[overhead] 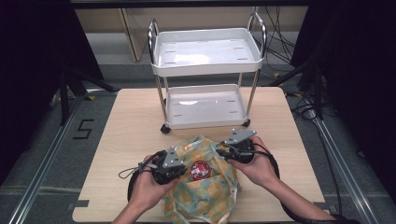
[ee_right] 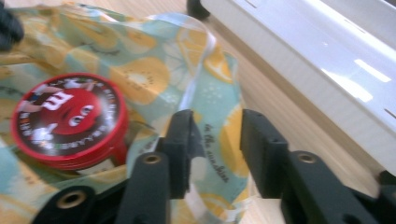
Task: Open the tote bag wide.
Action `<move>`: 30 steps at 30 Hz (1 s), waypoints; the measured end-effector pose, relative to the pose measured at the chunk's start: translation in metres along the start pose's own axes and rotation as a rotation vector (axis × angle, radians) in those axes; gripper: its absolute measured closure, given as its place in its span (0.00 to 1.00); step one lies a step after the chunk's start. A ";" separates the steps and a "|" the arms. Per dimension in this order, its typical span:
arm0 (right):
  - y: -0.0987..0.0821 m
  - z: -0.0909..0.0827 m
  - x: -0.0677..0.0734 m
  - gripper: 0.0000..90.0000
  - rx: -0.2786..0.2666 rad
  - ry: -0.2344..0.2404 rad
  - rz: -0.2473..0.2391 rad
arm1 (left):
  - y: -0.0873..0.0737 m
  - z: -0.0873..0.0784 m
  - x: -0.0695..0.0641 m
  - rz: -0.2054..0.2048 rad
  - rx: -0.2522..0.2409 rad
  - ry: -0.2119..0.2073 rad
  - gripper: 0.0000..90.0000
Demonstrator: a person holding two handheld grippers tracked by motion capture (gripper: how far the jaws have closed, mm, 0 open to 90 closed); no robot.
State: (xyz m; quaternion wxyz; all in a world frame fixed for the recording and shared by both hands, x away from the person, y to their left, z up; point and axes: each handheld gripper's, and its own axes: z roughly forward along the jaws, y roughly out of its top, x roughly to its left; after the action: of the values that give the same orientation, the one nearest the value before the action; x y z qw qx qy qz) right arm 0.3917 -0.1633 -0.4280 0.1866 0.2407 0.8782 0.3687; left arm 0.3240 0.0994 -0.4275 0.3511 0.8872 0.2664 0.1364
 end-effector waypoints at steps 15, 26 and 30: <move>-0.007 0.012 0.006 0.79 0.052 0.014 0.005 | -0.016 0.033 -0.029 0.023 0.127 -0.149 0.90; -0.008 0.012 0.007 0.79 0.071 0.024 0.011 | -0.026 0.049 -0.032 0.005 0.203 -0.198 0.97; -0.008 0.014 0.007 0.78 0.062 0.018 0.004 | -0.024 0.046 -0.032 0.008 0.199 -0.195 0.96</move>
State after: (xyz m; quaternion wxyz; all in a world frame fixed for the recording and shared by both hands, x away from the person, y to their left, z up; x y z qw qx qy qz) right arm 0.3903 -0.1566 -0.4442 0.1704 0.2445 0.8904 0.3440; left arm 0.3081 0.0711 -0.4789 0.2853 0.9277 0.2396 0.0236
